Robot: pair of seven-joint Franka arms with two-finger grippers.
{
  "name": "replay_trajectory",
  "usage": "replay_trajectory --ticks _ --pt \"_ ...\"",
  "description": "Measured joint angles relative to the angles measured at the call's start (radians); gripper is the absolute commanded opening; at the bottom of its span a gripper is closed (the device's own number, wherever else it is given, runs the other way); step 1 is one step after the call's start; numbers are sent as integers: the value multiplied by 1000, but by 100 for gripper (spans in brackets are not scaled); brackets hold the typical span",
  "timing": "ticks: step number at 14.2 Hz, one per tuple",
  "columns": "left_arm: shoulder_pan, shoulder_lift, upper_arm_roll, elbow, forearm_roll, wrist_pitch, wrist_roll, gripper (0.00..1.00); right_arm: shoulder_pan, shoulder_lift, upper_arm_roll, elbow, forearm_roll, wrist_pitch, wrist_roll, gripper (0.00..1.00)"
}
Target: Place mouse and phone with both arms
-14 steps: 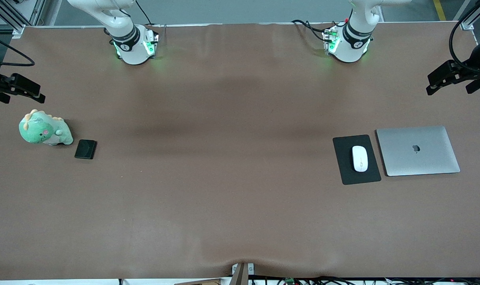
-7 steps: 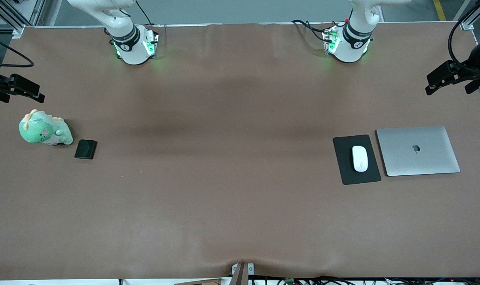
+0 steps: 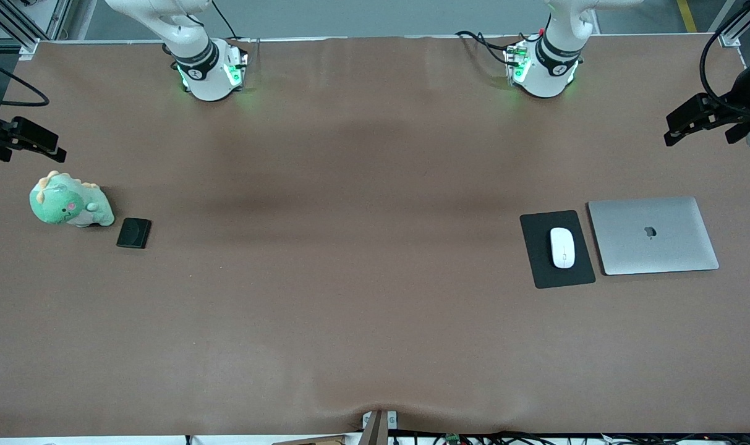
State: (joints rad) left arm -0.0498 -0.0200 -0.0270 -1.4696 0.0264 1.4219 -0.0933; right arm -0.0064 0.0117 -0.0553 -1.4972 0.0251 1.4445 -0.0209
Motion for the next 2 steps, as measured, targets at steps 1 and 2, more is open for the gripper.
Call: replay_trajectory --ticks 1,2 --pt "0 0 0 0 0 -8 -20 100 0 0 1 0 0 0 0 100" --pt "-1 0 0 1 0 -14 -38 100 0 0 1 0 0 0 0 100"
